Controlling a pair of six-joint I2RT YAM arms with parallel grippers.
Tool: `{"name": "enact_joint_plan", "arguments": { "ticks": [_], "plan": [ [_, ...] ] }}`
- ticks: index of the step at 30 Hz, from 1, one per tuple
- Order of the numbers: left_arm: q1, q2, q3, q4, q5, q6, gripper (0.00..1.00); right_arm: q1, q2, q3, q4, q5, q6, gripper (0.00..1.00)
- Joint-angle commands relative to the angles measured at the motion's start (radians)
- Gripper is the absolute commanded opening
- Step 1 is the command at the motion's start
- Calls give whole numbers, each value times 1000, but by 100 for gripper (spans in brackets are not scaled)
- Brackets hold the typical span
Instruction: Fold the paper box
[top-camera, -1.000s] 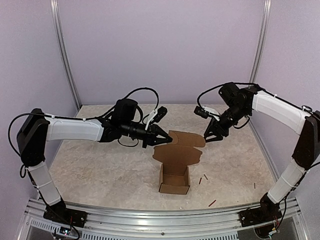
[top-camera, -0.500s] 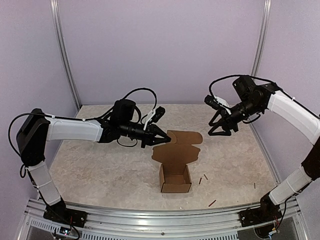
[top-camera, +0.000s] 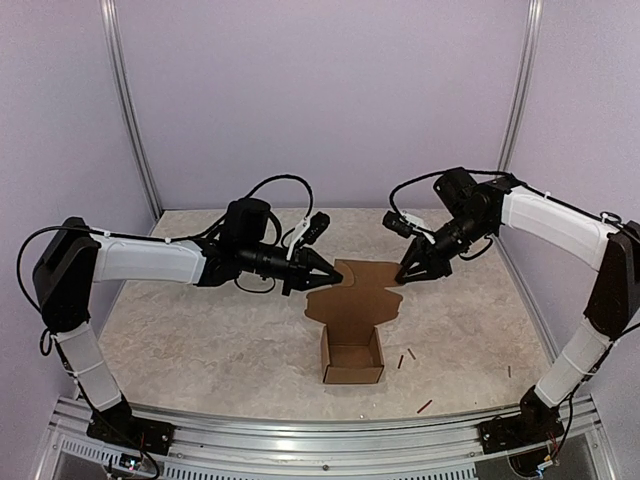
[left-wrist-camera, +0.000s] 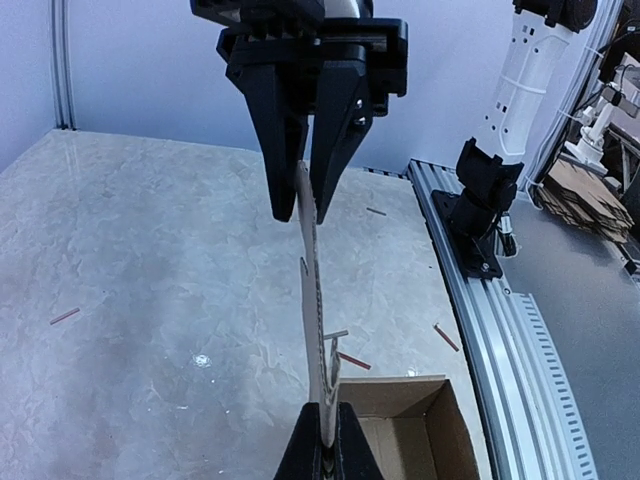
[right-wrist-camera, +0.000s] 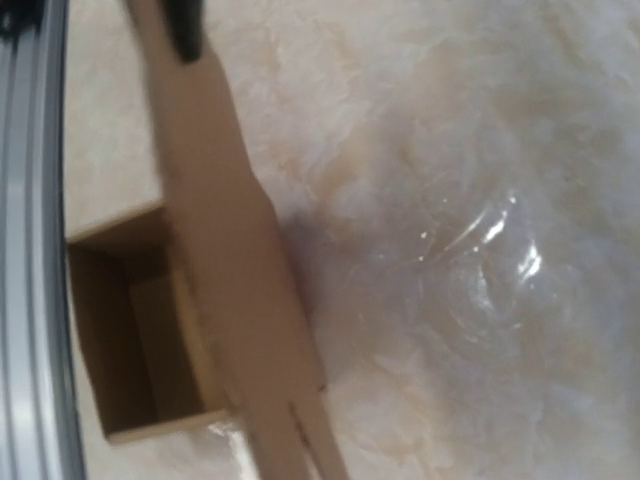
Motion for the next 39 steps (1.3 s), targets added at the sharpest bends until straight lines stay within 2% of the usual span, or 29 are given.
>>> {"name": "enact_joint_plan", "arguments": {
  "ticks": [1, 2, 6, 11, 19, 24, 28, 31, 36, 39],
  "plan": [
    [-4, -14, 22, 24, 21, -11, 7, 15, 36, 32, -26, -23, -3, 4],
    [-6, -5, 34, 17, 21, -8, 11, 17, 37, 31, -28, -24, -10, 0],
    [-17, 35, 102, -48, 39, 34, 18, 27, 30, 38, -34, -27, -17, 0],
    [-33, 86, 177, -140, 55, 82, 18, 29, 31, 49, -44, -29, -17, 0],
    [-44, 115, 203, -229, 58, 124, 18, 30, 33, 56, -44, -36, -13, 0],
    [-45, 125, 217, -236, 49, 119, 1, 30, 48, 72, -58, -71, 14, 0],
    [-43, 107, 184, -144, -21, 58, 0, 31, 51, 85, -115, -117, 27, 11],
    [-38, 94, 178, -128, 4, 47, 0, 27, 29, 113, -171, -77, 22, 23],
    [-48, 66, 185, -226, 53, 117, 0, -72, -16, 168, -244, -40, -45, 30],
    [-53, 38, 171, -260, 47, 149, 0, -115, -14, 179, -219, 3, -39, 32]
  ]
}}
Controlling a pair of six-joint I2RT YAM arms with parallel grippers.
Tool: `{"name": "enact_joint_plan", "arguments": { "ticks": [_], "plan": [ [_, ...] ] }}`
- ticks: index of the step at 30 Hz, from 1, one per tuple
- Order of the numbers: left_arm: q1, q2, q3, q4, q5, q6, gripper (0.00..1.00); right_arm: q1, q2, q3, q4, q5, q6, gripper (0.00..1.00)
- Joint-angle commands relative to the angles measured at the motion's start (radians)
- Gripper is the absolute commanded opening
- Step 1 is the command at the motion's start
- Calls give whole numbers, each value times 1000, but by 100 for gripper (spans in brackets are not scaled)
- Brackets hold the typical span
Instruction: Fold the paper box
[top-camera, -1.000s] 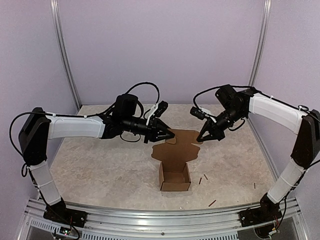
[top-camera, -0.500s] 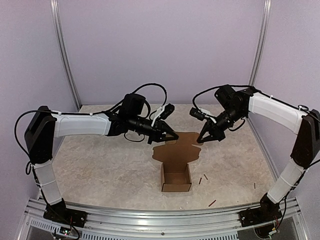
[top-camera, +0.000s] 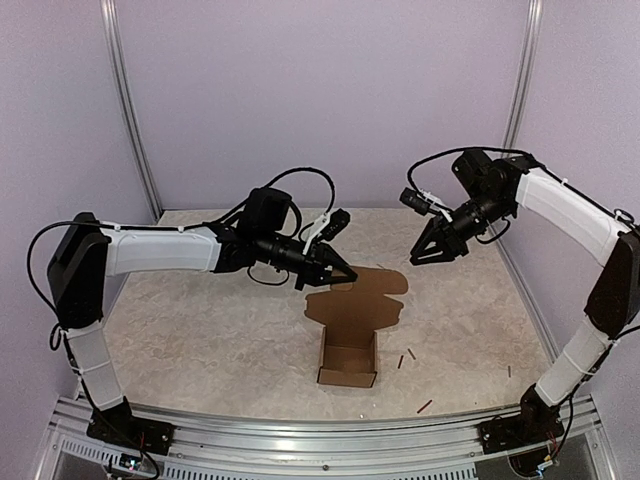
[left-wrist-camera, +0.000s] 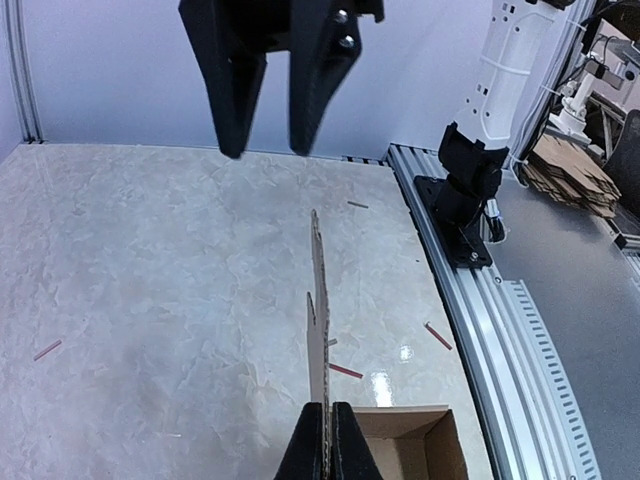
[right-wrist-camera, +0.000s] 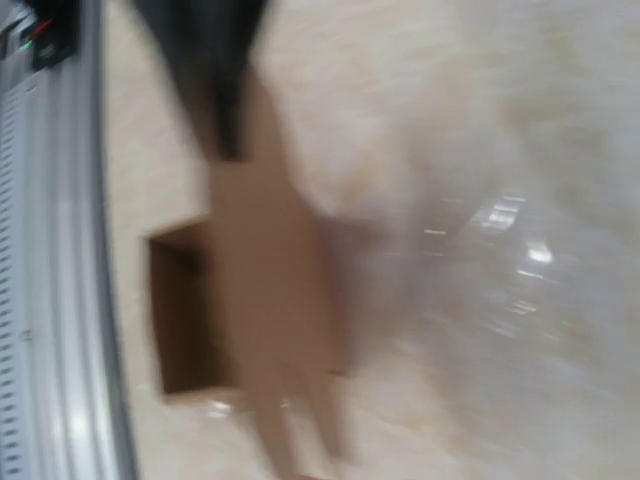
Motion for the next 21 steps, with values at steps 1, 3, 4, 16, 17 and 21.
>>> {"name": "enact_joint_plan", "arguments": {
  "ticks": [1, 3, 4, 16, 17, 21],
  "plan": [
    [-16, -59, -34, -78, 13, 56, 0, -62, -34, 19, -2, 79, -8, 31],
    [-16, -78, -54, -60, -7, 47, 0, -60, -32, -14, 50, 88, 8, 32],
    [-15, -84, -65, -31, -23, 34, 0, -51, -28, -29, 77, 102, 19, 32],
    [5, -86, -104, 122, -111, -74, 0, 129, -25, -51, 101, 207, 39, 32],
    [5, -84, -106, 133, -115, -82, 0, 133, -25, -55, 102, 209, 41, 32],
    [6, -76, -109, 164, -129, -107, 0, 150, -24, -76, 108, 194, 46, 32]
  ]
}}
